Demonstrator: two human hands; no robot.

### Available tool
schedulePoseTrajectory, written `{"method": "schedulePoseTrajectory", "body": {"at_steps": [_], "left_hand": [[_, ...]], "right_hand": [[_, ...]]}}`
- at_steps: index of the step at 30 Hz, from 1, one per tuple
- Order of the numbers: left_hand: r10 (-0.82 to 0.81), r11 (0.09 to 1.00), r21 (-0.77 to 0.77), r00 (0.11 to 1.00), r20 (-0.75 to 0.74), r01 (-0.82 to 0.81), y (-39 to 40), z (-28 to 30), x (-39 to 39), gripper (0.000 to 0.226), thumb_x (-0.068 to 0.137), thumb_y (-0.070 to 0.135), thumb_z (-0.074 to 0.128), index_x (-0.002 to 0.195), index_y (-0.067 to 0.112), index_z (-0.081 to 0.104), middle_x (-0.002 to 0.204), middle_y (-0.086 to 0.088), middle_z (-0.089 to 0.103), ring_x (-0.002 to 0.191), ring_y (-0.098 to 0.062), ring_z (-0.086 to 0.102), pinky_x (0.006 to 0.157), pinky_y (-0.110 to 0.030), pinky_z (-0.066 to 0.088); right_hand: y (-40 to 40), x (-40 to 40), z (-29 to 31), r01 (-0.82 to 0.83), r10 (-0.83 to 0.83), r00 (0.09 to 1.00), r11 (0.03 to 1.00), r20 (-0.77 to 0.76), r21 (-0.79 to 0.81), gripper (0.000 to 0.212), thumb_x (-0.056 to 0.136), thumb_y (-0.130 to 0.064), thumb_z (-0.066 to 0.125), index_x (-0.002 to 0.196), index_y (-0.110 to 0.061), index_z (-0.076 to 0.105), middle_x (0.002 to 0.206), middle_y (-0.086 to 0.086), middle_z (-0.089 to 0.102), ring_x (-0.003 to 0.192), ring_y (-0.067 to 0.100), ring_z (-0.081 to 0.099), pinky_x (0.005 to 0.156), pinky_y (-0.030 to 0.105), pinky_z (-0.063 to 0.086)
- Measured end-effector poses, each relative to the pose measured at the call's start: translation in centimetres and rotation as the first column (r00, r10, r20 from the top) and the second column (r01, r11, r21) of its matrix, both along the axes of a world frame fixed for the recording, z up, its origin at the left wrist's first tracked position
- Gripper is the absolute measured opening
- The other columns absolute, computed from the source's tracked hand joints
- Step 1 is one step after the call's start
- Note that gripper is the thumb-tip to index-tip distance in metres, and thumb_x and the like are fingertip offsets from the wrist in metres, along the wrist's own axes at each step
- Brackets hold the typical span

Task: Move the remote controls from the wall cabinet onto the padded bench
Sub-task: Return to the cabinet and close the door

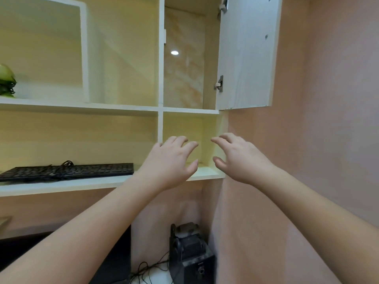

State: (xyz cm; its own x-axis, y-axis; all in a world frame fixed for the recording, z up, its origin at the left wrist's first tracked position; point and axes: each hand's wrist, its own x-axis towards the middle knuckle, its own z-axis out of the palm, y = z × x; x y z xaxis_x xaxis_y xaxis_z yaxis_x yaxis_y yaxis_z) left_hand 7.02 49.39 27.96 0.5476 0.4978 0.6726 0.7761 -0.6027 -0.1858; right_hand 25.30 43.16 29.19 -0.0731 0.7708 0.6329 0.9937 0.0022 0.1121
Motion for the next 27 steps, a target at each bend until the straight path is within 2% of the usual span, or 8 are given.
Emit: {"method": "schedulePoseTrajectory", "body": {"at_steps": [5, 11, 14, 17, 22, 24, 27], "left_hand": [[-0.05, 0.999, 0.024, 0.998, 0.035, 0.049, 1.6, 0.7, 3.6, 0.054, 0.095, 0.052, 0.032, 0.146, 0.032, 0.029, 0.148, 0.004, 0.035, 0.138, -0.015, 0.029, 0.103, -0.041, 0.036], [-0.05, 0.998, 0.029, 0.997, 0.052, 0.048, 3.6, 1.9, 8.8, 0.054, 0.096, 0.051, 0.033, 0.145, 0.031, 0.03, 0.147, 0.004, 0.037, 0.137, -0.016, 0.03, 0.102, -0.039, 0.035], [-0.078, 0.995, 0.072, 0.996, 0.044, 0.075, 4.3, 3.4, 11.7, 0.053, 0.095, 0.05, 0.034, 0.144, 0.03, 0.032, 0.145, 0.003, 0.04, 0.135, -0.015, 0.033, 0.1, -0.039, 0.038], [-0.131, 0.987, 0.103, 0.988, 0.082, 0.122, 4.9, 4.9, 14.7, 0.05, 0.095, 0.047, 0.037, 0.142, 0.029, 0.037, 0.14, 0.004, 0.045, 0.13, -0.016, 0.039, 0.097, -0.037, 0.041], [-0.201, 0.976, 0.128, 0.956, 0.213, 0.177, 5.4, 6.8, 18.8, 0.044, 0.095, 0.045, 0.04, 0.134, 0.026, 0.046, 0.129, 0.004, 0.053, 0.117, -0.019, 0.05, 0.092, -0.035, 0.042], [-0.22, 0.969, 0.168, 0.937, 0.27, 0.179, 5.5, 7.7, 19.9, 0.046, 0.094, 0.046, 0.038, 0.134, 0.025, 0.047, 0.127, 0.002, 0.055, 0.115, -0.021, 0.051, 0.091, -0.036, 0.042], [-0.262, 0.943, 0.282, 0.921, 0.289, 0.18, 5.4, 8.9, 20.9, 0.062, 0.088, 0.054, 0.026, 0.138, 0.023, 0.044, 0.123, 0.0, 0.058, 0.111, -0.023, 0.053, 0.085, -0.038, 0.044]], "right_hand": [[0.5, 3.2, 0.7, -0.03, 0.028, 0.999, 0.999, -0.039, -0.045, 0.056, 0.094, -0.044, 0.042, 0.146, -0.031, 0.026, 0.148, -0.004, 0.032, 0.133, 0.019, 0.034, 0.104, 0.034, 0.032], [1.2, 8.9, 3.2, -0.068, 0.068, 0.992, 0.998, -0.109, 0.007, 0.05, 0.095, -0.039, 0.043, 0.144, -0.03, 0.032, 0.147, -0.006, 0.034, 0.133, 0.016, 0.036, 0.106, 0.035, 0.034], [1.0, 11.7, 5.0, -0.11, 0.122, 0.987, 0.988, -0.107, 0.11, 0.044, 0.096, -0.036, 0.045, 0.139, -0.029, 0.039, 0.142, -0.008, 0.04, 0.128, 0.013, 0.04, 0.102, 0.03, 0.035], [0.7, 14.2, 7.0, -0.193, 0.231, 0.968, 0.938, -0.101, 0.289, 0.035, 0.095, -0.03, 0.049, 0.13, -0.026, 0.05, 0.128, -0.008, 0.049, 0.116, 0.01, 0.048, 0.094, 0.027, 0.039], [1.7, 17.0, 10.3, -0.26, 0.352, 0.936, 0.73, -0.021, 0.632, 0.03, 0.089, -0.014, 0.052, 0.119, -0.015, 0.059, 0.108, 0.002, 0.059, 0.097, 0.015, 0.057, 0.084, 0.024, 0.042], [2.6, 17.6, 12.0, -0.225, 0.38, 0.92, 0.717, -0.1, 0.66, 0.033, 0.092, -0.016, 0.051, 0.124, -0.015, 0.055, 0.111, 0.002, 0.058, 0.1, 0.015, 0.056, 0.083, 0.023, 0.04], [4.5, 18.5, 14.4, -0.181, 0.379, 0.893, 0.796, -0.243, 0.577, 0.041, 0.098, -0.025, 0.046, 0.137, -0.014, 0.045, 0.126, 0.004, 0.053, 0.114, 0.015, 0.052, 0.089, 0.018, 0.034]]}}
